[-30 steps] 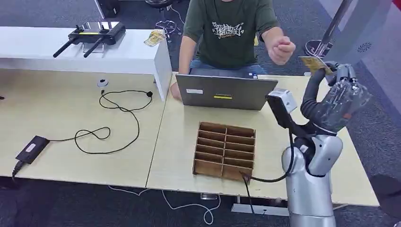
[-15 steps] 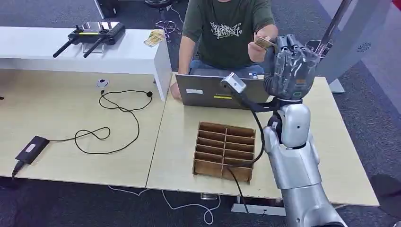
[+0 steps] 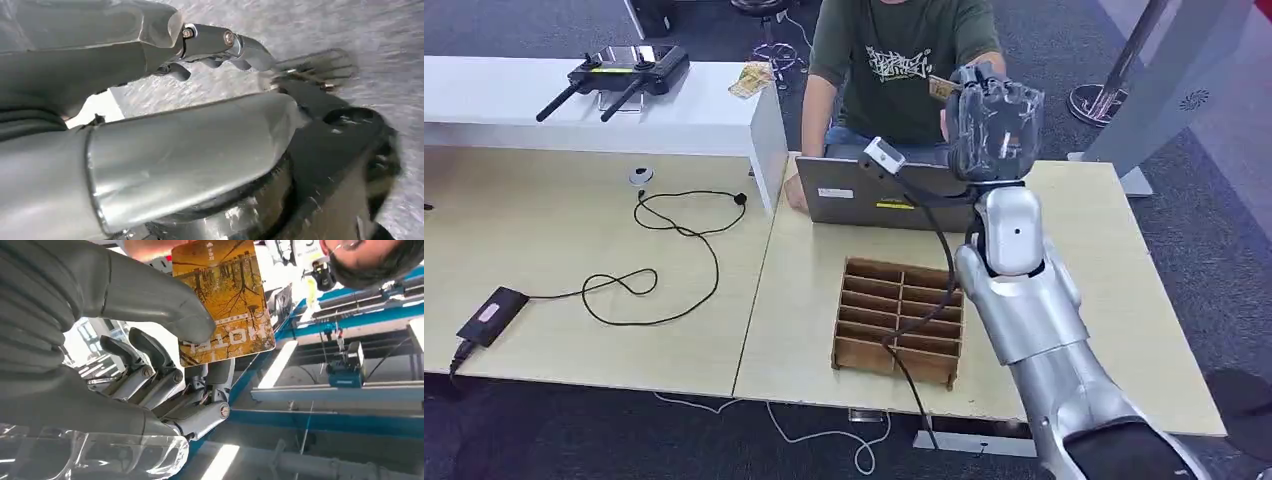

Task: Pass the card to the sensor for recognition and then transmit it.

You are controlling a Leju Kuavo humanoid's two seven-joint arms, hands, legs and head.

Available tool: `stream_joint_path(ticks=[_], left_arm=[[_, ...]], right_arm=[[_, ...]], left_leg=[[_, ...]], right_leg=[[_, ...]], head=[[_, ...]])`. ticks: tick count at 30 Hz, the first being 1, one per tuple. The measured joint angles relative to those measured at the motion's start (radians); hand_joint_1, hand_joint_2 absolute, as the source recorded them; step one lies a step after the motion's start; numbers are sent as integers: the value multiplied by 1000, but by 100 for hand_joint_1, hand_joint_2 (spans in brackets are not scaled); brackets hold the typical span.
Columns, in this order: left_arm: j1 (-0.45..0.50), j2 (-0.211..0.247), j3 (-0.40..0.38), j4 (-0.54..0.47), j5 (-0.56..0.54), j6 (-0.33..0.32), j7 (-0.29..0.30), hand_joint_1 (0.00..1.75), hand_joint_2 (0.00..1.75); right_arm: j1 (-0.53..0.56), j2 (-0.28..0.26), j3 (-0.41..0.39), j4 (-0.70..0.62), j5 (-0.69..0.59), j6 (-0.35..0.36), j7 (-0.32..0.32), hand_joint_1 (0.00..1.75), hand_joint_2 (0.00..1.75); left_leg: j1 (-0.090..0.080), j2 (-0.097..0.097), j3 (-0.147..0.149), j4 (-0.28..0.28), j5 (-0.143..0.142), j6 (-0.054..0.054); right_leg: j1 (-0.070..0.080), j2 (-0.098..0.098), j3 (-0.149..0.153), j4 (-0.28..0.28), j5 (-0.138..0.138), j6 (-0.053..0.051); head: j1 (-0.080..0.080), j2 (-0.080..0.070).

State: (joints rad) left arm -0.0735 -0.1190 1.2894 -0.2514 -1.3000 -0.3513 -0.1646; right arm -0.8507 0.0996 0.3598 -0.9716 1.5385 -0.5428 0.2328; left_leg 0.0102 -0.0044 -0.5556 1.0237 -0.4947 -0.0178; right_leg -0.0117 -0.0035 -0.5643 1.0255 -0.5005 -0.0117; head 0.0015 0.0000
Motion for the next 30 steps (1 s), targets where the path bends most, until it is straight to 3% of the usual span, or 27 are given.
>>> stream_joint_path(ticks=[2, 4, 15, 16, 17, 21, 25, 30], left_arm=[[4, 8, 6, -3, 17, 0, 63, 0, 0], [6, 12, 9, -10, 22, 0, 79, 0, 0], [4, 15, 14, -29, 25, 0, 92, 0, 0], [4, 15, 14, -29, 25, 0, 92, 0, 0], [4, 15, 14, -29, 25, 0, 92, 0, 0], [-19, -10, 16, -37, 49, 4, 91, 0, 0], [-101, -69, 16, -43, 80, 77, 141, 0, 0], [-125, -101, 16, -43, 101, 69, 143, 0, 0]], right_arm=[[-5, -2, 13, 18, 0, 3, 19, 175, 175], [-6, -5, 23, 27, 0, 6, 25, 175, 175], [-6, -19, 43, 47, 0, 21, 50, 175, 175], [-6, -21, 44, 47, 0, 21, 51, 51, 175], [-6, -22, 46, 47, 0, 23, 52, 0, 175], [-8, -20, 52, 53, 0, 31, 33, 0, 175], [-18, 3, 60, 79, 0, 39, 35, 0, 175], [-22, 0, 60, 93, 0, 28, 34, 0, 175]], left_leg=[[0, 0, 0, 0, 0, 0], [0, -1, 0, 0, 0, 0], [0, -1, 0, 0, 0, 0], [0, -1, 0, 0, 0, 0], [0, -1, 0, 0, 0, 0], [0, -2, -1, 0, 0, 0], [0, -5, -2, 0, 3, -1], [0, -2, -1, 1, 3, -1]], right_leg=[[0, 0, 0, 0, 0, 0], [0, -1, 0, 0, 0, 0], [0, -1, 0, 0, 0, 0], [0, -1, 0, 0, 0, 0], [0, -1, 0, 0, 0, 0], [0, -2, -1, 0, 0, 0], [0, -4, 0, 0, 2, -2], [0, -1, -1, 0, 3, -1]], head=[[0, 0], [0, 0], [0, 0], [0, 0], [0, 0], [0, 0], [0, 0], [0, 0]])
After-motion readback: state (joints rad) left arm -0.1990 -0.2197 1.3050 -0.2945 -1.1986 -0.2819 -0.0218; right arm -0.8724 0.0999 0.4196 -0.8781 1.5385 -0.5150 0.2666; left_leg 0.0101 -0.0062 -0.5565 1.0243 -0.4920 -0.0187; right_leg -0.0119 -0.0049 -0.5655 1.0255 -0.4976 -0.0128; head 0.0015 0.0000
